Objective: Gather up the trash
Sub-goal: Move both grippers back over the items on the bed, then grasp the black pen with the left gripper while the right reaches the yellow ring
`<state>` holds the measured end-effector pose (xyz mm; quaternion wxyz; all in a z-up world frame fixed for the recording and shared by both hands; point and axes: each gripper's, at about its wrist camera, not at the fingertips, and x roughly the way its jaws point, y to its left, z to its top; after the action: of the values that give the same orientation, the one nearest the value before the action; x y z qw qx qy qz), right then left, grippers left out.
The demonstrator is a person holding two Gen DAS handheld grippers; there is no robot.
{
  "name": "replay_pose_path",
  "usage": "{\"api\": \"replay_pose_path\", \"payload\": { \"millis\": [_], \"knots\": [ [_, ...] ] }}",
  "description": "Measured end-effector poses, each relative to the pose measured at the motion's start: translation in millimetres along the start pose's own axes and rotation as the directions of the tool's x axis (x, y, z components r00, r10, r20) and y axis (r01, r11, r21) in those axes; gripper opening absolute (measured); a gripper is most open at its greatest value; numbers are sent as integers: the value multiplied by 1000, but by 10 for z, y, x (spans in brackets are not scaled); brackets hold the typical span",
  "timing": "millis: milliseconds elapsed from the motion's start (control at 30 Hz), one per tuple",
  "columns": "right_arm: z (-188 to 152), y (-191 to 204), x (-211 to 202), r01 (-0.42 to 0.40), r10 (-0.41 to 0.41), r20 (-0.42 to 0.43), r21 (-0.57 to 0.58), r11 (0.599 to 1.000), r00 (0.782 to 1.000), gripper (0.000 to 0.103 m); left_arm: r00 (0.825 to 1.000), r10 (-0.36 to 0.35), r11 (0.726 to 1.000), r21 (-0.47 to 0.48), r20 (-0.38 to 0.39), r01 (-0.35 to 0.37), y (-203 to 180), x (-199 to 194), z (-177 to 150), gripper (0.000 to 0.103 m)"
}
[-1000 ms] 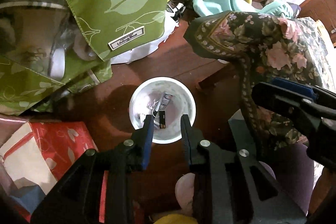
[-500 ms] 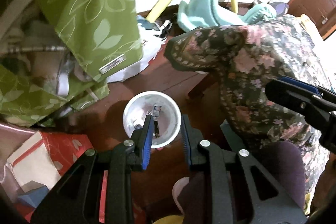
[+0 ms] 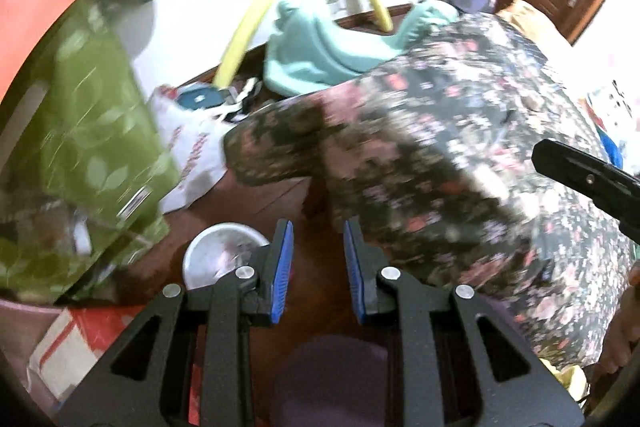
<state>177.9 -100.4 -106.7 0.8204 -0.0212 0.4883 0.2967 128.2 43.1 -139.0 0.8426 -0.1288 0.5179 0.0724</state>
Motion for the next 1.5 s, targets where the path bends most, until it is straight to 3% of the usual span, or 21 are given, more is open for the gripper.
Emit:
{"api": "replay_pose_path", "payload": {
  "millis": [333,700,967,1100,1300,1500],
  "knots": [
    [72,-1139,-412,114,-120,41,127,985,992,43,997,-81,989,124,-10,82,-919,194,418,24],
    [-27,-1943,-479,220,-226,13,179,959,974,43,987,-143,964,215,-74,156,-1612,602,651,28],
    [89,-2336,-203,246,-247,-17,189,951,969,47,982,-139,941,291,-128,171,-1976,1043,815,28],
    [230,-2452,5,252,-248,-40,184,950,968,49,967,-196,924,300,-162,237,-2106,1220,891,28],
    [447,-2591,378,246,-238,-63,194,950,969,49,977,-150,907,371,-152,197,-2233,1413,942,28],
    [575,-2590,671,273,-262,-84,181,945,961,49,973,-168,899,382,-158,217,-2245,1519,960,28]
  ]
}}
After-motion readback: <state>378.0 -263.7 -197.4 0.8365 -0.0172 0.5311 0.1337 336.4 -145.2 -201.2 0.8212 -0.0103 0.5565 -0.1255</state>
